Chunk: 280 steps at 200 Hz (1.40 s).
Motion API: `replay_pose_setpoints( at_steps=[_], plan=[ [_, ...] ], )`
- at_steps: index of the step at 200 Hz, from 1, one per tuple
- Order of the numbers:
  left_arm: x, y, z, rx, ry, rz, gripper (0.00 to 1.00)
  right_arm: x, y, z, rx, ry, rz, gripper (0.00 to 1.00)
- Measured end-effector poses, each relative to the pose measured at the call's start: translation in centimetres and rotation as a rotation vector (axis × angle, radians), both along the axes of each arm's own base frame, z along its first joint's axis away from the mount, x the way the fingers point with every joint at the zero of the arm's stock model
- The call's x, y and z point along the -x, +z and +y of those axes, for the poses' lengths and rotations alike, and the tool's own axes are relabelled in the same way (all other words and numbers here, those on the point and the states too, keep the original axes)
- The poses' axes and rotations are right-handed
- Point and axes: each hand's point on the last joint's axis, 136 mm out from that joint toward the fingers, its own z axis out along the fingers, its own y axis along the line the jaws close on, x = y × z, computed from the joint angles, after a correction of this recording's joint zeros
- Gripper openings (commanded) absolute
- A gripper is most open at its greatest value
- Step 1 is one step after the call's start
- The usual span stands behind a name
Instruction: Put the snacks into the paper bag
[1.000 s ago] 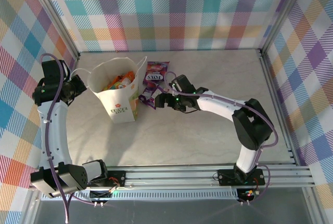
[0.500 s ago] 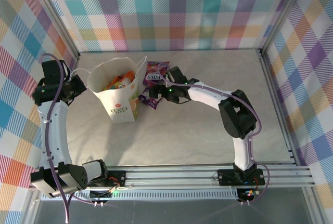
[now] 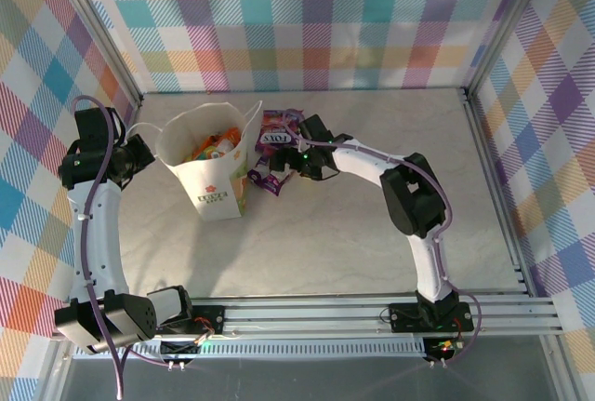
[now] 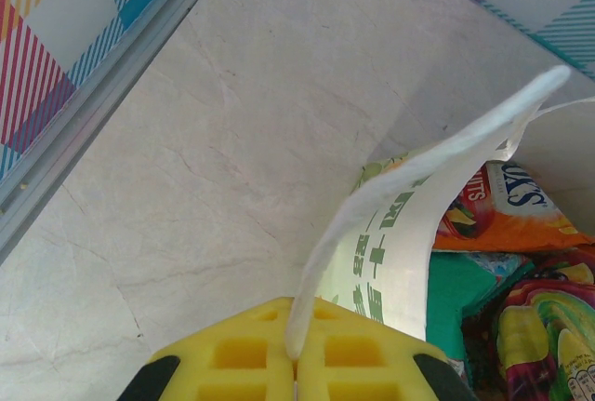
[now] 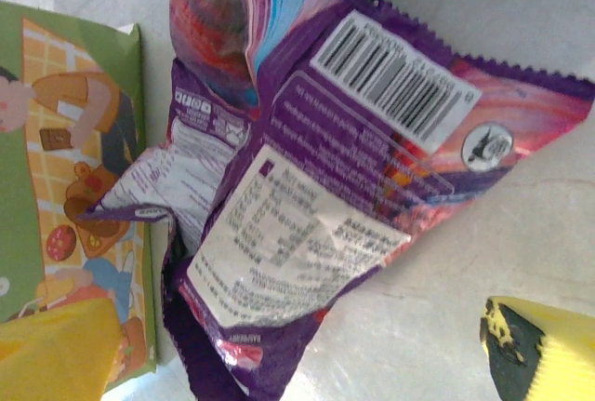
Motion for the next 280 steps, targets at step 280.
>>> replay_pose_setpoints(
  at_steps=[280],
  plan=[
    [0.1,-0.9,0.0,0.006,0.000,0.022,0.07,-2.1,-1.5,0.9,-0.018,0.008,0.049,1.00]
  ],
)
